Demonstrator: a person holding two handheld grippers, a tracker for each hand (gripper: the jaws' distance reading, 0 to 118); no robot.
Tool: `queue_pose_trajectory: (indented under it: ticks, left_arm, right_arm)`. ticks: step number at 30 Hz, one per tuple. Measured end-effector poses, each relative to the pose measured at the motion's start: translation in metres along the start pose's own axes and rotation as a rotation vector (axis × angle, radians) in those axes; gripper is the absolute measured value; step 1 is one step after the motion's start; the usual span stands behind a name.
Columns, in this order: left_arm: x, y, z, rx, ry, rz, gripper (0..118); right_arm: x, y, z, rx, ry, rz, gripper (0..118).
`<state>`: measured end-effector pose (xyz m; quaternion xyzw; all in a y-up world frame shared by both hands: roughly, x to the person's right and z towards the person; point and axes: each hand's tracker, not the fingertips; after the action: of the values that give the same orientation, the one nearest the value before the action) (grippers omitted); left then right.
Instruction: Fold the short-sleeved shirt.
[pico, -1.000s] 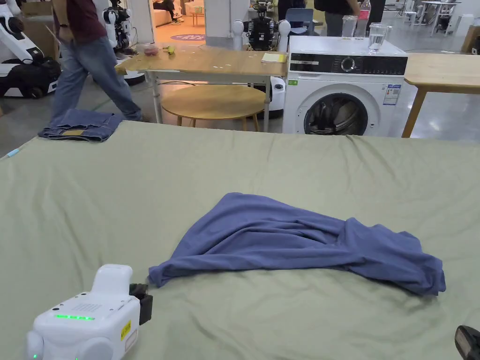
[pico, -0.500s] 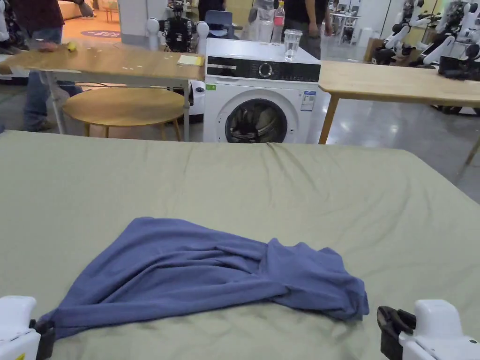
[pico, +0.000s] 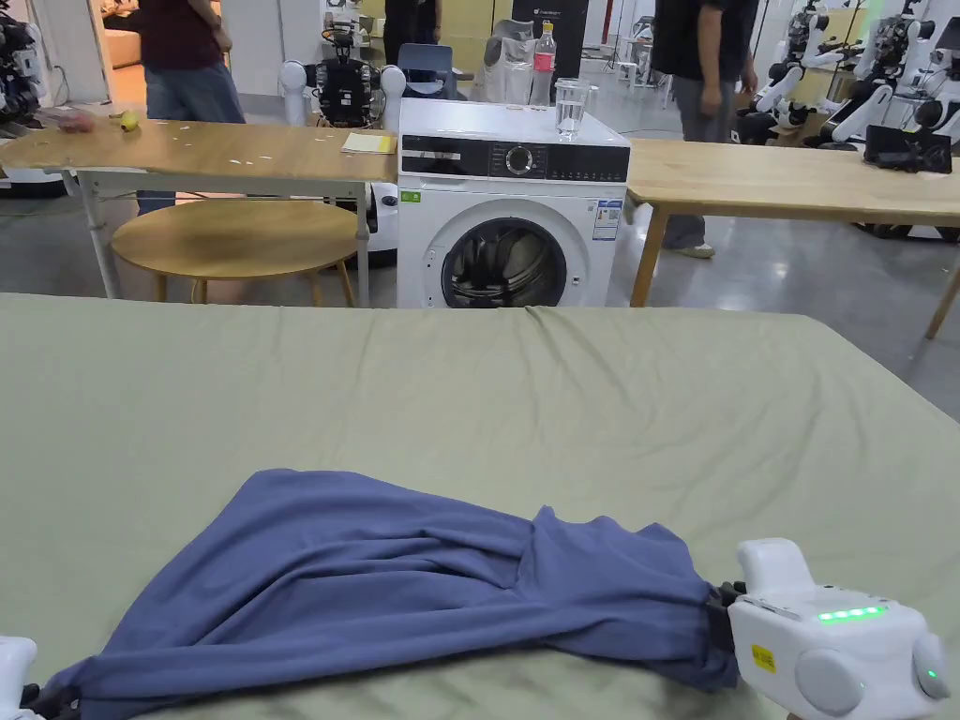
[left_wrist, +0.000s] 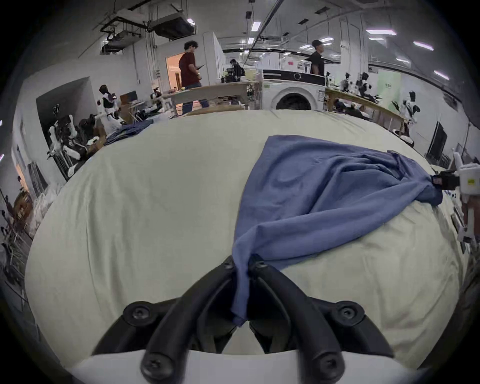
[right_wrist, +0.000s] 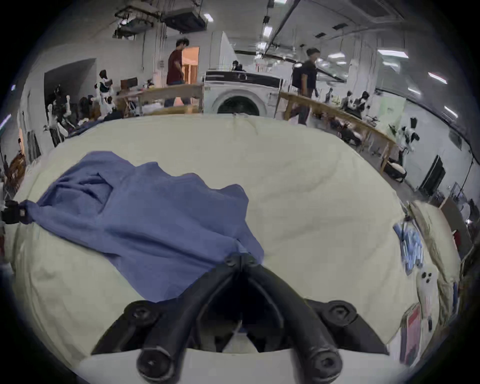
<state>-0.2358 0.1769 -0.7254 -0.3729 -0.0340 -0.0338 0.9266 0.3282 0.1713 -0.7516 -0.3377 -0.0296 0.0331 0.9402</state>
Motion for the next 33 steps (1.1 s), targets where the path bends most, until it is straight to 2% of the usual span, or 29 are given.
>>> queue_pose_trajectory:
  ticks: [2,4,6,9,11,14,22,30,33]
  left_arm:
    - [-0.002,0.001,0.002,0.004,-0.006,0.017,1]
    - [-0.001,0.008,0.006,0.017,0.005,0.012,1]
    - [-0.002,0.02,0.014,0.039,0.029,0.009,1]
    - [-0.004,0.049,0.037,0.108,0.075,0.009,0]
    - [-0.006,0.074,0.056,0.16,0.096,0.012,0]
    - [-0.009,0.111,0.083,0.231,0.101,0.015,0]
    - [-0.01,0.204,0.133,0.358,0.159,-0.02,0]
    - [-0.014,0.294,0.17,0.456,0.2,-0.035,0]
    - [-0.014,0.326,0.176,0.485,0.217,-0.032,0]
  right_arm:
    - [0.002,0.002,0.018,0.068,0.034,-0.075,0]
    - [0.006,0.012,0.035,0.111,0.043,-0.088,0]
    - [0.005,0.026,0.052,0.138,0.054,-0.075,0]
    - [0.004,0.064,0.084,0.225,0.02,-0.034,0]
    - [0.007,0.093,0.104,0.245,0.059,-0.047,0]
    - [0.004,0.128,0.132,0.323,0.039,-0.003,0]
    - [0.008,0.225,0.195,0.462,-0.005,0.052,0]
    - [0.015,0.326,0.238,0.588,-0.032,0.028,0]
    - [0.015,0.362,0.248,0.627,-0.025,-0.005,0]
